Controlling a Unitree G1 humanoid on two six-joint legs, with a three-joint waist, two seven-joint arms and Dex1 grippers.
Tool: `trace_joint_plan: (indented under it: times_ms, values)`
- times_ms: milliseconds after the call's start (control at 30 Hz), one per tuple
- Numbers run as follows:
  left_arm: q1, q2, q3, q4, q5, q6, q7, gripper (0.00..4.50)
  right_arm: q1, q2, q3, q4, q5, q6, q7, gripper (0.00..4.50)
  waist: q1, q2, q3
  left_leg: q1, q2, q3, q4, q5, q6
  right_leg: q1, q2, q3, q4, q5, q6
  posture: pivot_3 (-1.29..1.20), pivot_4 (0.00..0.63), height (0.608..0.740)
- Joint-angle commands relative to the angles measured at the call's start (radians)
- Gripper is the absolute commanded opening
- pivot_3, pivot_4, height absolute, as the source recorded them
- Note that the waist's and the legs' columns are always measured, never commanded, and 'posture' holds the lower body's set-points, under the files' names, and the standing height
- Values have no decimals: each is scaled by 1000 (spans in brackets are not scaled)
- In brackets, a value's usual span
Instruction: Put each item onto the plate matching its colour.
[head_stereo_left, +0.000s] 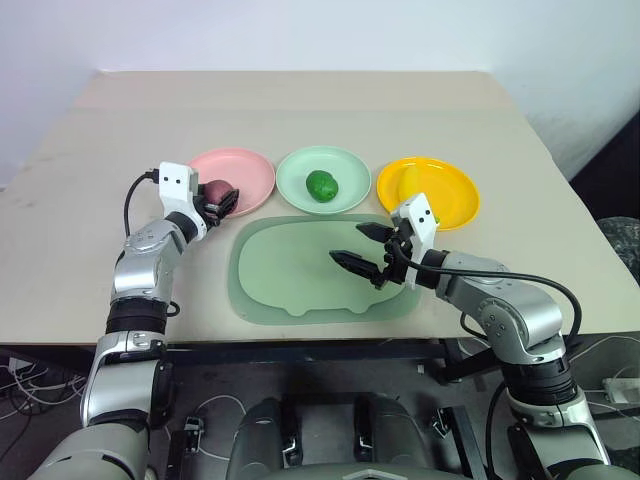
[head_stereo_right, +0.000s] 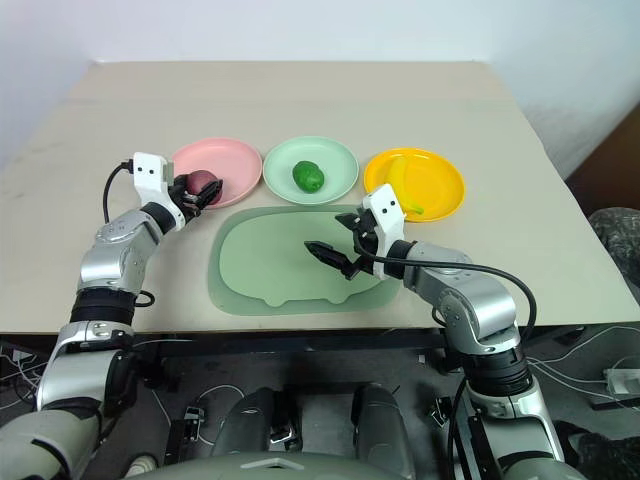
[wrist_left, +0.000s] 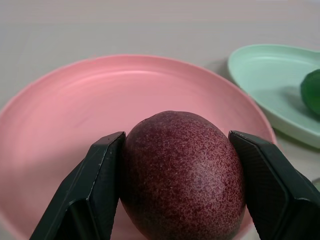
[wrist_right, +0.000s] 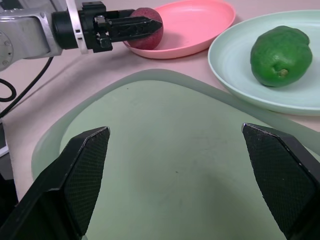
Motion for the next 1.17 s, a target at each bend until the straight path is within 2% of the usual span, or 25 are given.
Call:
trace_joint_plan:
  times_ms: [33, 67, 100, 200, 333, 500, 667, 833, 1067, 1167]
  values:
    - [-9, 13, -5, -32, 3, -5, -32, 3014, -16, -4, -19, -20, -8, -24, -8, 4500, 0, 0, 0, 0, 0, 0, 0, 0, 0, 0, 0, 0, 0, 0, 0, 0, 150, 695]
    - [-5, 14, -4, -42, 0, 1, -39, 3014, -14, -4, -18, -21, -10, -25, -10, 4500, 0, 0, 0, 0, 0, 0, 0, 0, 0, 0, 0, 0, 0, 0, 0, 0, 150, 695]
    - [-2, 15, -1, -51, -3, 8, -43, 3721, -12, -3, -18, -22, -13, -25, -13, 4500, 1, 0, 0, 0, 0, 0, 0, 0, 0, 0, 0, 0, 0, 0, 0, 0, 150, 695]
    - [5, 21, 1, -65, 0, 16, -53, 4472, -9, -2, -17, -25, -15, -24, -17, 4500, 0, 0, 0, 0, 0, 0, 0, 0, 0, 0, 0, 0, 0, 0, 0, 0, 150, 695]
    - [24, 32, -1, -105, 6, 14, -69, 4472, -1, -7, -20, -28, -19, -25, -18, 4500, 0, 0, 0, 0, 0, 0, 0, 0, 0, 0, 0, 0, 0, 0, 0, 0, 150, 695]
    - [121, 62, 22, -283, -25, -22, -124, 4472, 24, -5, -22, -44, -19, -26, -18, 4500, -1, 0, 0, 0, 0, 0, 0, 0, 0, 0, 0, 0, 0, 0, 0, 0, 150, 695]
    - [270, 102, 97, -451, -154, -55, -275, 4472, 67, 16, -29, -74, -8, -64, -12, 4500, -1, 0, 0, 0, 1, 0, 0, 0, 0, 0, -1, 0, 0, 0, 0, 0, 150, 695]
    - [387, 141, 166, -522, -239, -69, -353, 4472, 101, 56, -31, -85, -3, -144, 0, 4500, -1, 0, 0, 0, 1, 0, -1, -1, -3, 0, -1, 0, 0, 0, 0, 0, 150, 695]
    - [603, 127, 182, -631, -262, -130, -415, 4472, 125, 30, -46, -28, 10, -225, 86, 4500, 2, 0, 0, 1, 1, 0, -1, -2, -3, 0, -2, 0, -2, 0, -1, 0, 150, 695]
    - [651, 115, 193, -658, -279, -125, -399, 4472, 117, 26, -34, -7, 6, -239, 104, 4500, 2, 0, 0, 1, 2, 0, -1, -2, -3, 0, -2, 0, -2, -1, -3, 0, 150, 695]
